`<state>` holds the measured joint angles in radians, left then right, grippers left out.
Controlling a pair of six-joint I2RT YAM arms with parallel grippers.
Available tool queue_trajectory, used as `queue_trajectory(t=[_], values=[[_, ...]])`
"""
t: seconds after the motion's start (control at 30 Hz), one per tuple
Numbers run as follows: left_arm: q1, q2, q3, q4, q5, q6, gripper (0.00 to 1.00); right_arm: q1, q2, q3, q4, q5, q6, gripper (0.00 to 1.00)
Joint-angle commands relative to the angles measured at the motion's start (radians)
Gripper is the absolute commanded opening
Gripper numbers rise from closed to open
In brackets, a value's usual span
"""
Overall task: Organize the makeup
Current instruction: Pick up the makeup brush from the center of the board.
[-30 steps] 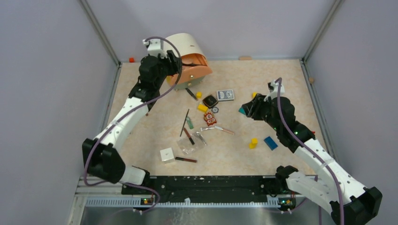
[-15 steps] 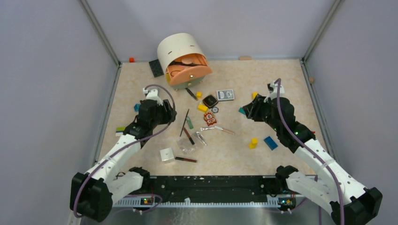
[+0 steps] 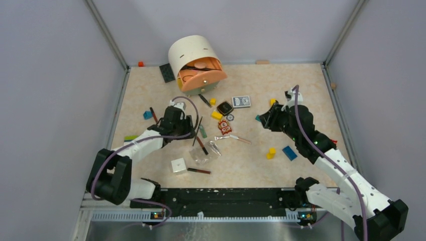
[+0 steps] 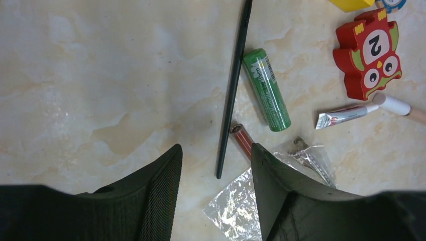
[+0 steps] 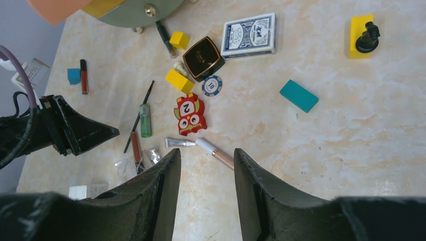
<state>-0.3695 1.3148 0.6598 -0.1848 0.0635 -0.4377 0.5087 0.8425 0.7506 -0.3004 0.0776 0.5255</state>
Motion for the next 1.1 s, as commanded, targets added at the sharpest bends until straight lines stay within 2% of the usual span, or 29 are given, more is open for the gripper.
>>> queue_trajectory(t=[0.0,0.5,0.97,1.07], values=[[-0.016,0.051,0.062,0.031,-0.001,0.04,0.59,0.006,-0.011,-0.009,0.022,0.004,0.008,0.43],[-0.058,0.284,0.246,-0.055,-0.164,0.108,0.56,0.005,-0.011,-0.016,0.021,0.006,0.004,0.43],[-0.112,0.377,0.301,-0.124,-0.227,0.148,0.53,0.006,-0.011,-0.016,0.024,0.004,0.001,0.43],[-0.111,0.385,0.303,-0.145,-0.27,0.134,0.45,0.005,-0.01,-0.013,0.022,0.005,0.0,0.43]])
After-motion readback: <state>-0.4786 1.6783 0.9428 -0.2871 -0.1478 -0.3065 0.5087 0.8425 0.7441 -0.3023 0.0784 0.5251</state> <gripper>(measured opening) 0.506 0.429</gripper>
